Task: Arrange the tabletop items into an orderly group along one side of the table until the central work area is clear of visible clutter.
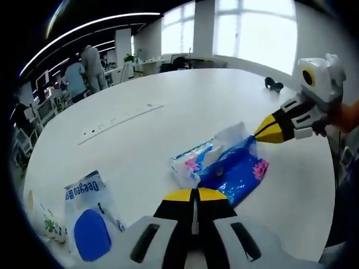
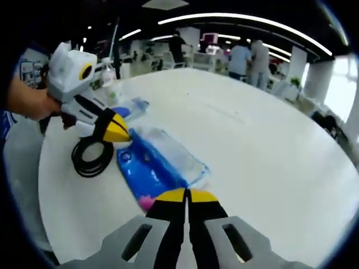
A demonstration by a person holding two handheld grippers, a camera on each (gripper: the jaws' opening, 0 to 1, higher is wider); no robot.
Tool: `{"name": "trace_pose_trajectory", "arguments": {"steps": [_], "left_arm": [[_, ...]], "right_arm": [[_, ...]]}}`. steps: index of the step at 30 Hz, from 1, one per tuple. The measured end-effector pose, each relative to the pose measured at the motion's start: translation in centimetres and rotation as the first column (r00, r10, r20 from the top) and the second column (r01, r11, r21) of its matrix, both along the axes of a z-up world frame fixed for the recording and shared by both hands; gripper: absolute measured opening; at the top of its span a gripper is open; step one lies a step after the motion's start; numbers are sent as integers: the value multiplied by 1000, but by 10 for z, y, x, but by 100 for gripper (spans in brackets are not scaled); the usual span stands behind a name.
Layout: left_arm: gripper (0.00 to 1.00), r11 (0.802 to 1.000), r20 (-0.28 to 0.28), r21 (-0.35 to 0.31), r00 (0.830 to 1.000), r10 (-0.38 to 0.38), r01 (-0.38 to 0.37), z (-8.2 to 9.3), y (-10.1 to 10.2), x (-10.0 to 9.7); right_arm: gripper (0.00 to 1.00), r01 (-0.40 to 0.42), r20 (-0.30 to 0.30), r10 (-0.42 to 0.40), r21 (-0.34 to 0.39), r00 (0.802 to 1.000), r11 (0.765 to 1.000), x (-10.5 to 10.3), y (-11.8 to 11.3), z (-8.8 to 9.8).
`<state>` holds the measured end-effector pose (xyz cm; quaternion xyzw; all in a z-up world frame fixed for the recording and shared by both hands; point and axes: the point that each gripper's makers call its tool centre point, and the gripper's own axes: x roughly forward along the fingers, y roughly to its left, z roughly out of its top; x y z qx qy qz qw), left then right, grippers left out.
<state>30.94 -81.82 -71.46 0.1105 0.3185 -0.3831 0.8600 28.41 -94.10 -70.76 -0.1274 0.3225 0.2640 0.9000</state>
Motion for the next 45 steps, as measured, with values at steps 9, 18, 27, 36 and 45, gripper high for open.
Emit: {"name": "trace_pose_trajectory", "arguments": {"steps": [9,18,27,36,45], "left_arm": [[0,999,-12,-23,999,36,-37,-6,-11,12],[0,998,-8,-33,998,56,-56,-8,-15,18],[0,998,-8,-33,998,55,-56,-9,-20,20],[0,997,-4,-29,998,70,-70,-12,-23,25],[3,999,-1,-13,999,53,-53,-12,-24,28]], "right_arm": [[0,11,7,-11,-11,1000,1000,16,-15,-9],[0,26,21,-26,-16,999,1000,28,-20,-8],[0,18,48,-16,-39,999,999,33,-24,-8],[0,10,73,-5,-68,997,998,40,-27,-8],[0,-22,101,34,-115,994,993,43,-28,-7]]}}
